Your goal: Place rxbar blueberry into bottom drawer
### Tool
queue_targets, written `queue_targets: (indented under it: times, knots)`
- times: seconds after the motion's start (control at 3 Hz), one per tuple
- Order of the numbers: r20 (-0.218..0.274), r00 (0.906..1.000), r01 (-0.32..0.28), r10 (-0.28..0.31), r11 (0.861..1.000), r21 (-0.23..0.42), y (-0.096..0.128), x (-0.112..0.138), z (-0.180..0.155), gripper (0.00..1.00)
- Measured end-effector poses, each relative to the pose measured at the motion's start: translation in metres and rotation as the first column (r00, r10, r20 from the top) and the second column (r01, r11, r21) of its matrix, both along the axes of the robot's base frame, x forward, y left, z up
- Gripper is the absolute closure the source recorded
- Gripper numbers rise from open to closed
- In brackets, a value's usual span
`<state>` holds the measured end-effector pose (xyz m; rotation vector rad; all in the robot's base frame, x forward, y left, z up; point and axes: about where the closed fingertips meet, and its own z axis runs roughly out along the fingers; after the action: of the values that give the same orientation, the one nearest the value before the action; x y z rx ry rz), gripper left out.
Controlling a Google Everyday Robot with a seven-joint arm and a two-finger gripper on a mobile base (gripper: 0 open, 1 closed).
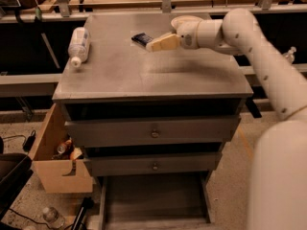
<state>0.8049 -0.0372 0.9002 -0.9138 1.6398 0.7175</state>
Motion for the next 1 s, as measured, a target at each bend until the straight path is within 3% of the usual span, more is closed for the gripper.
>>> queue_targets:
  times: [0.33, 1.0]
  knots:
    - [0.001, 1.0, -0.003, 0.003, 0.999, 0.032, 0.015, 0.042, -0.01, 0.0]
    - [0.008, 0.9999, 0.012, -0.013, 0.999, 0.03, 0.027, 0.076, -0.014, 0.0]
